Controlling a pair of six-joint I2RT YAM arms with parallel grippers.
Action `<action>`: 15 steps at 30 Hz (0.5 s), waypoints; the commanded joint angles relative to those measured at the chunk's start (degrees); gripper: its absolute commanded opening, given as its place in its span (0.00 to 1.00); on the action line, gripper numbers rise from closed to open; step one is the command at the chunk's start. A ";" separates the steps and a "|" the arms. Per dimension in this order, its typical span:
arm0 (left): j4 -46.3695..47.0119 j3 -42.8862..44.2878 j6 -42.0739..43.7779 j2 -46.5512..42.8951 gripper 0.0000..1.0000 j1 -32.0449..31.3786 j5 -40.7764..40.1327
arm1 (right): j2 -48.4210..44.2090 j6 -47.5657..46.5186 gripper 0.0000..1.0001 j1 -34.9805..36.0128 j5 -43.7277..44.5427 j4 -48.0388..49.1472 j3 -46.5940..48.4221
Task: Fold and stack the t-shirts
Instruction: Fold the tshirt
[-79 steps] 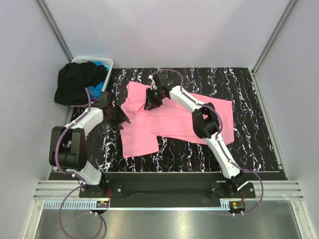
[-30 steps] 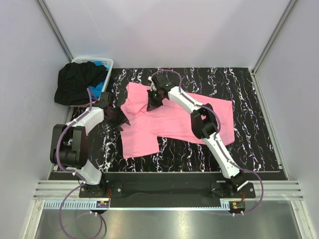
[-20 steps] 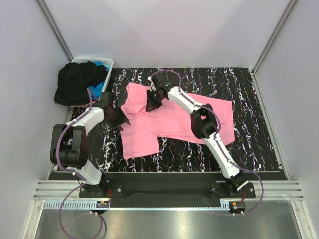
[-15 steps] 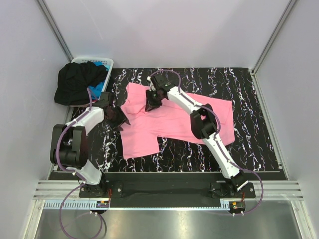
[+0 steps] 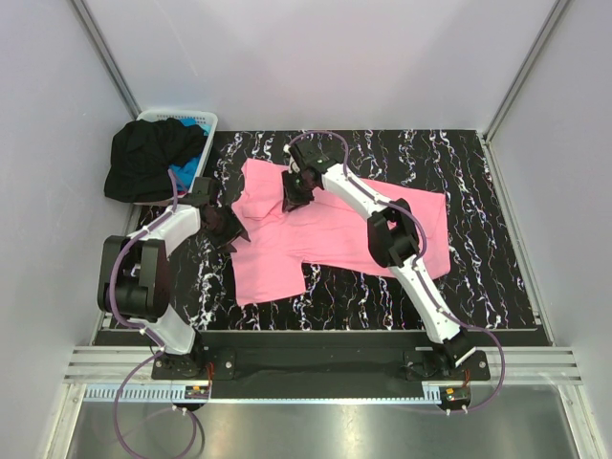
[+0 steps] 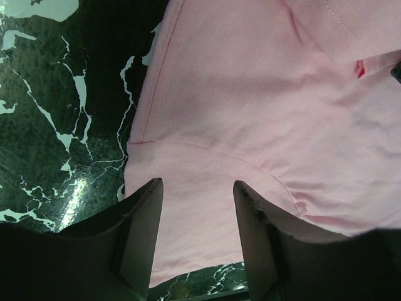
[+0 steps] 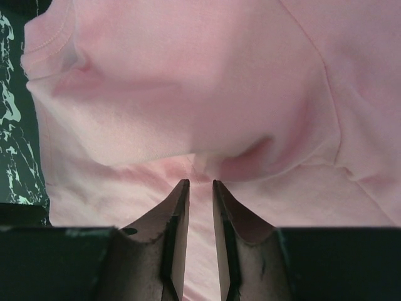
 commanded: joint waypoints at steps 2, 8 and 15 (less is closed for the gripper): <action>0.76 1.94 0.51 0.22 0.53 0.27 -0.61 | -6.04 -1.03 0.29 0.84 1.28 -0.37 0.07; 0.85 1.85 0.51 0.22 0.53 0.27 -0.61 | -4.90 -0.67 0.30 0.92 0.06 -0.80 -0.36; 0.85 1.68 0.34 0.13 0.53 0.18 -0.61 | -4.02 -0.06 0.33 1.10 -2.06 -0.80 0.08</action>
